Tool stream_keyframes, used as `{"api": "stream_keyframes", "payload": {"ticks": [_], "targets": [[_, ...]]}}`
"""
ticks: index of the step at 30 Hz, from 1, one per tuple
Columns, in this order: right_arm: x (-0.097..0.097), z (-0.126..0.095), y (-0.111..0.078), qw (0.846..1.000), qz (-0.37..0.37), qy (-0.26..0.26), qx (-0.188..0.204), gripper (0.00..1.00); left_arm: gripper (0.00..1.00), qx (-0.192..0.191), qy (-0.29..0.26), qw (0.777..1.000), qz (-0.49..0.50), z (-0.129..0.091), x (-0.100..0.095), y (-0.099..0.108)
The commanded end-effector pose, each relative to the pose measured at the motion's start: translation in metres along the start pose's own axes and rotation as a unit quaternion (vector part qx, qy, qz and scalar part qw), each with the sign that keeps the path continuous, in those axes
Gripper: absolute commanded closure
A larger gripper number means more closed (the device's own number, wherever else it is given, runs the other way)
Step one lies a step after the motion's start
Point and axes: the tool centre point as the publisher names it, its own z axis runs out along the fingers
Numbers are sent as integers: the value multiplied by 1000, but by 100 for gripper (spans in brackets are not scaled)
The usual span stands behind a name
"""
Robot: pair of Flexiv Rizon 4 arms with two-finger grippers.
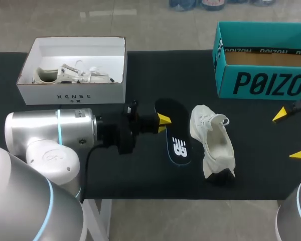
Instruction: Take the shoe out of the shoebox, open the shoe tongue, remove and reinsert the insole, then place the shoe into the shoebox
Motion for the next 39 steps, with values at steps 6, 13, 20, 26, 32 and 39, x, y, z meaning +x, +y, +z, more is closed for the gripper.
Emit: {"api": "stream_keyframes", "payload": {"ticks": [6, 13, 20, 26, 32, 39], "targets": [[10, 0, 2, 1000, 0, -25, 3, 0, 100, -1, 1, 1000, 0, 1, 0, 0], [10, 0, 2, 1000, 0, -25, 3, 0, 100, -1, 1, 1000, 0, 1, 0, 0], [10, 0, 2, 1000, 0, -25, 3, 0, 100, -1, 1, 1000, 0, 1, 0, 0], [10, 0, 2, 1000, 0, -25, 3, 0, 100, -1, 1, 1000, 0, 1, 0, 0], [10, -18, -6, 998, -16, -51, -14, 0, 100, -1, 1, 1000, 0, 1, 0, 0], [23, -63, -27, 978, -191, -84, 18, 0, 100, -1, 1, 1000, 0, 1, 0, 0]]}}
